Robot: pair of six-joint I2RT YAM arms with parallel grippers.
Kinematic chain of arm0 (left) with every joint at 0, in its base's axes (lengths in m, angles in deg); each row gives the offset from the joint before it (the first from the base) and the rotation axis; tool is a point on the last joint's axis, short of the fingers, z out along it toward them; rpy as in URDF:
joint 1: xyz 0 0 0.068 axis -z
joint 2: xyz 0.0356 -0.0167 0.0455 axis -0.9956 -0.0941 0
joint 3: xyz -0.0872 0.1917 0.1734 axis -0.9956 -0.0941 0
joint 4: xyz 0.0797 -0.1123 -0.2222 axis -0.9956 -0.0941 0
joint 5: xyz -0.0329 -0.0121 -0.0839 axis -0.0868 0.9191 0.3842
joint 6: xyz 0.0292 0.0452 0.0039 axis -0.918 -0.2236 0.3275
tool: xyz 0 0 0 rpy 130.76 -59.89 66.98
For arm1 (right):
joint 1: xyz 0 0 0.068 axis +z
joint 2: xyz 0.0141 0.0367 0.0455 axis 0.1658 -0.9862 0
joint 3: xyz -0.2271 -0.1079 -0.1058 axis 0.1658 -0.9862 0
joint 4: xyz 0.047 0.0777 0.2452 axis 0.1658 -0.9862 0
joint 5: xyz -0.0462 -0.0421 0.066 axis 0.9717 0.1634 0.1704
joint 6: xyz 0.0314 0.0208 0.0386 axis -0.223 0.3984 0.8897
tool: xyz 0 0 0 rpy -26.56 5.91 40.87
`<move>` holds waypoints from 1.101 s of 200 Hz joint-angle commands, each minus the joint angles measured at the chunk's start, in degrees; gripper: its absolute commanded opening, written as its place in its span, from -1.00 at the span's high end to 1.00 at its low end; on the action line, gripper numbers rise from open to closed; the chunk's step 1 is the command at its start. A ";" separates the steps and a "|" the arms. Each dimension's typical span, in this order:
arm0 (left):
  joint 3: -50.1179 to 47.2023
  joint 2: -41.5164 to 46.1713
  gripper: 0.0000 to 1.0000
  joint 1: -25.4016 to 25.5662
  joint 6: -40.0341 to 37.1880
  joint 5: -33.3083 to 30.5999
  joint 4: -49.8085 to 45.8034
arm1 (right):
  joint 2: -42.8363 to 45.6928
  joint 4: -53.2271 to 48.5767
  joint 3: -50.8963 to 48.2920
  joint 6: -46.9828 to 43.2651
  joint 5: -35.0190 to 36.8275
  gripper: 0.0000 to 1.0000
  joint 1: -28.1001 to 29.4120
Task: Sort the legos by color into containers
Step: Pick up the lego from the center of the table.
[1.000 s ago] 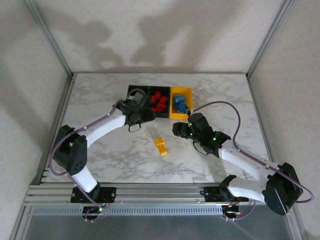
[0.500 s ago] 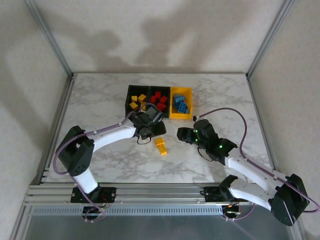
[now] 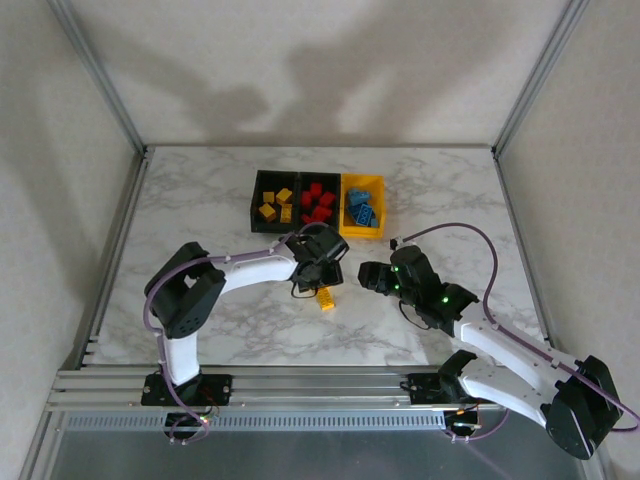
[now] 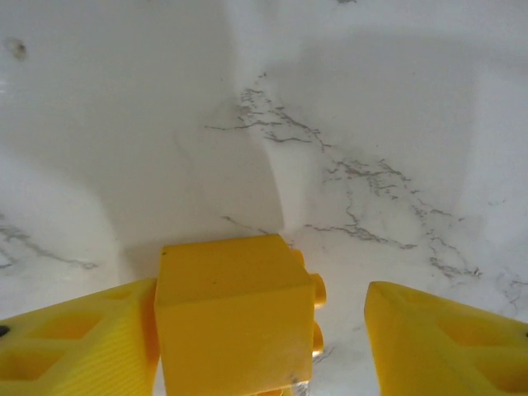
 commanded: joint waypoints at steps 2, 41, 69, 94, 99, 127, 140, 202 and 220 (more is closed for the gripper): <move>1.48 -1.58 -0.15 0.29 0.04 -0.11 -0.98 | 0.45 -0.37 0.16 0.52 0.97 -0.35 -0.43; 2.29 -2.04 0.10 0.29 -0.37 -0.47 -1.53 | 0.12 -0.30 0.36 0.53 1.39 -0.35 -0.43; 3.10 -2.73 0.14 0.20 -0.99 -0.92 -2.46 | -0.16 -0.30 0.71 0.37 1.44 -0.34 -0.43; 3.83 -1.86 0.19 -0.18 -1.27 -2.10 -3.48 | 0.04 -0.48 1.10 0.28 1.59 -0.34 -0.43; 3.89 -1.34 0.19 -0.32 -1.22 -2.68 -3.59 | 0.13 -0.48 1.15 0.31 1.56 -0.34 -0.44; 4.28 1.97 0.20 -2.17 -1.62 -4.72 -4.24 | 0.06 -0.31 1.52 0.11 1.39 -0.34 -0.43; 4.75 3.30 0.20 -3.31 -2.22 -5.83 -5.14 | -0.40 0.34 1.82 -0.29 1.22 -0.34 -0.43; 5.36 9.25 0.19 -12.76 -5.05 -9.40 -6.28 | -8.50 4.15 7.10 -3.07 0.34 -0.31 2.51; 6.73 9.60 0.19 -16.47 -6.01 -10.36 -5.61 | -11.02 5.76 8.74 -3.60 -0.34 -0.31 3.09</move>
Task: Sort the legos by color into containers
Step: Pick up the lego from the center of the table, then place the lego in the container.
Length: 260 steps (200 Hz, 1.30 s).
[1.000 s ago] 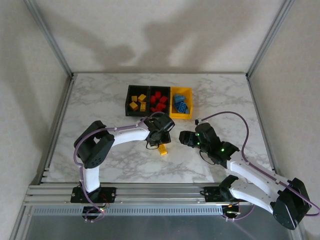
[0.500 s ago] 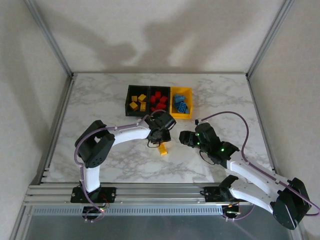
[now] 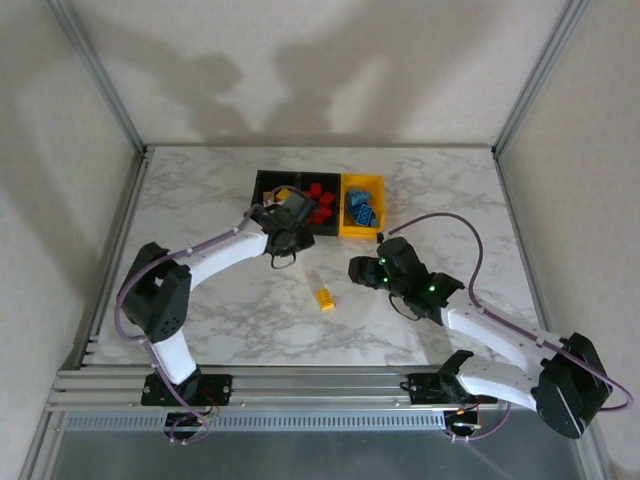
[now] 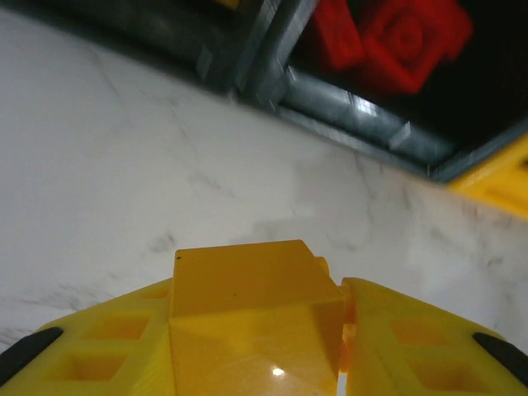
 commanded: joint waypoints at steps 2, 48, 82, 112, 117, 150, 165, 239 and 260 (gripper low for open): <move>2.89 1.89 0.19 -4.40 -2.52 -3.78 -1.62 | -2.68 3.97 3.47 -1.86 -0.47 -0.31 1.08; 13.92 -5.32 0.19 -12.40 -6.22 -5.09 -2.11 | -5.50 5.29 4.81 -1.55 -0.97 -0.29 2.22; 22.93 -12.93 0.19 -14.94 -7.72 -5.30 -3.55 | -4.28 4.77 4.02 -0.69 -0.11 -0.29 2.50; 29.70 -19.68 0.19 -16.20 -7.94 -4.82 -4.31 | -3.84 4.37 3.65 -0.52 0.25 -0.30 2.46; 30.78 -20.67 0.19 -16.27 -7.75 -4.97 -4.39 | -4.00 4.33 3.66 -0.56 0.26 -0.30 2.50; 36.97 -26.38 0.19 -16.35 -7.30 -6.15 -5.16 | -4.15 3.89 3.87 -0.56 0.34 -0.29 2.48; 39.10 -28.61 0.18 -16.55 -7.37 -5.77 -5.71 | -3.65 3.50 3.75 -0.56 0.92 -0.29 2.48; 42.61 -32.86 0.03 -16.66 -8.00 -7.02 -6.51 | -2.16 2.17 3.40 -0.35 1.72 -0.30 2.48; 42.85 -32.71 -0.15 -16.61 -8.07 -6.63 -6.60 | -1.89 1.87 3.42 -0.23 1.79 -0.29 2.46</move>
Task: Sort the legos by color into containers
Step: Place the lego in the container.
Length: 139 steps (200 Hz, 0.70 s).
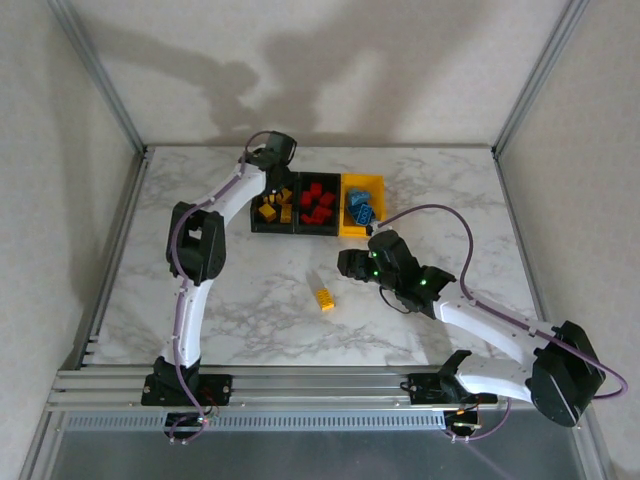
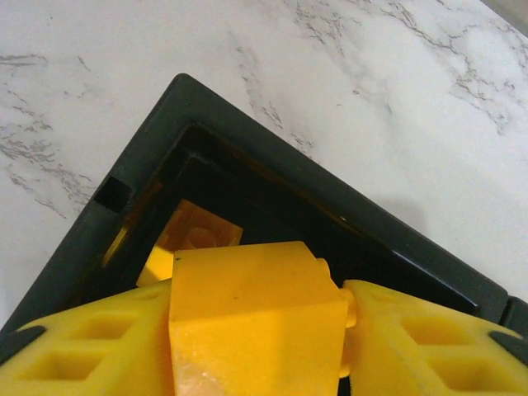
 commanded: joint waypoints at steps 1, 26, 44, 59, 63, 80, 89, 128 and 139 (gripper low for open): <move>2.03 -0.63 -0.15 -0.49 -1.05 -1.25 -1.74 | 1.29 -1.22 0.00 0.70 1.57 -0.30 0.47; 2.11 0.14 -0.21 -0.48 -1.32 -1.12 -1.88 | 1.51 -1.35 -0.10 0.79 1.70 -0.29 0.52; 1.70 1.49 -0.21 -0.30 -1.58 -0.46 -2.10 | 1.76 -1.34 -0.12 0.79 1.72 -0.29 0.54; 0.41 3.75 -0.21 0.49 -2.00 0.42 -1.92 | 1.86 -1.43 -0.06 0.72 1.89 -0.29 0.51; -0.14 4.52 -0.22 0.79 -2.15 0.51 -1.85 | 1.94 -1.50 -0.06 0.71 1.90 -0.29 0.52; -3.19 8.43 -0.25 2.38 -2.68 1.12 -0.60 | 2.11 -1.65 0.03 0.45 2.20 -0.30 0.54; -5.31 10.67 -0.25 3.38 -3.02 1.79 0.19 | 2.31 -1.76 0.19 0.28 2.24 -0.30 0.58; -18.68 20.97 -0.28 7.93 -3.86 4.67 3.31 | 4.61 -3.72 0.06 -0.39 2.02 -0.31 0.43; -22.90 23.75 -0.29 9.52 -4.05 5.46 3.90 | 5.82 -4.56 -0.16 -0.45 1.99 -0.32 0.36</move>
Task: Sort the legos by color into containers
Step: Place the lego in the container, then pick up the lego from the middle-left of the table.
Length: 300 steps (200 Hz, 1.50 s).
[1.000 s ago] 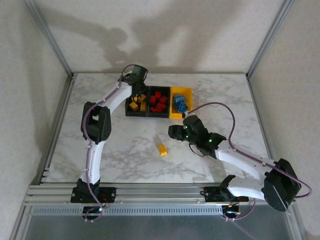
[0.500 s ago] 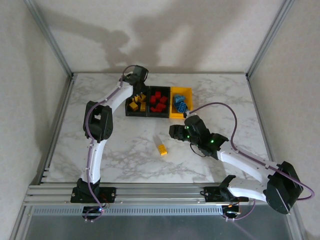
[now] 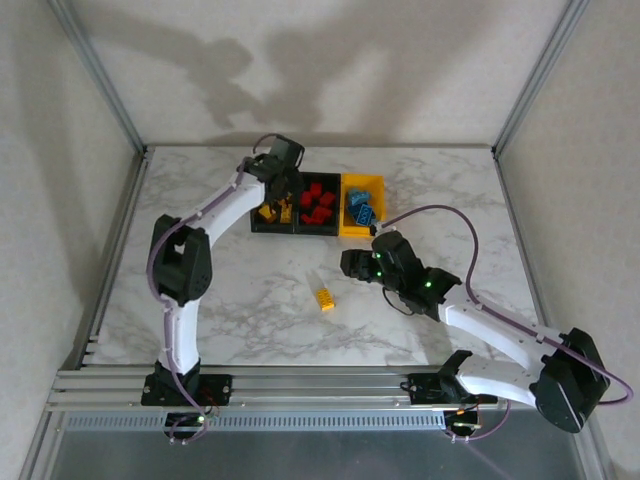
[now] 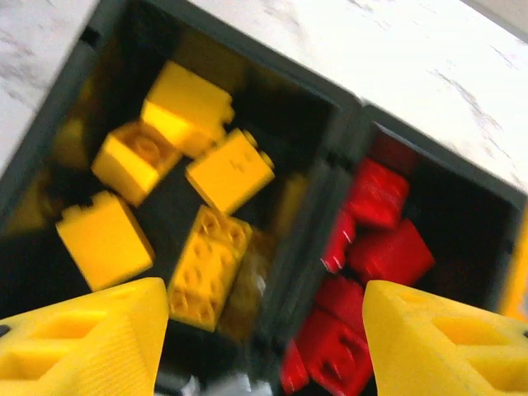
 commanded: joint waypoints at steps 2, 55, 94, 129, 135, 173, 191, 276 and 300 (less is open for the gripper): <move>-7.78 6.81 -0.28 3.09 -2.06 3.01 1.53 | 3.02 -2.43 -0.26 -0.46 0.98 -0.31 0.29; -26.83 17.53 -0.28 8.31 3.59 8.61 6.24 | 7.76 -3.44 -3.79 -1.37 -1.18 -0.35 -1.55; -31.94 18.59 -0.27 15.26 8.70 11.26 7.86 | 9.33 -7.25 -3.92 -0.20 -6.26 -0.34 -5.29; -34.72 18.19 -0.28 20.19 11.42 11.27 7.18 | 11.20 -11.66 -5.32 -0.23 -10.22 -0.34 -6.52; -35.07 18.15 -0.28 20.72 11.88 11.43 7.07 | 11.36 -12.48 -5.62 0.02 -10.89 -0.33 -7.16; -35.76 17.74 -0.28 23.31 13.81 11.06 5.71 | 14.16 -15.43 -7.08 1.01 -10.84 -0.34 -7.59; -35.50 16.22 -0.27 24.04 14.38 11.27 5.63 | 14.58 -15.09 -7.18 1.04 -11.07 -0.34 -7.72; -31.65 8.71 -0.14 25.99 14.15 12.12 4.42 | 15.97 -13.78 -9.63 1.25 -13.19 -0.34 -7.72; -31.15 7.76 0.01 26.00 13.41 12.33 3.95 | 16.20 -13.69 -9.64 1.53 -12.44 -0.34 -7.72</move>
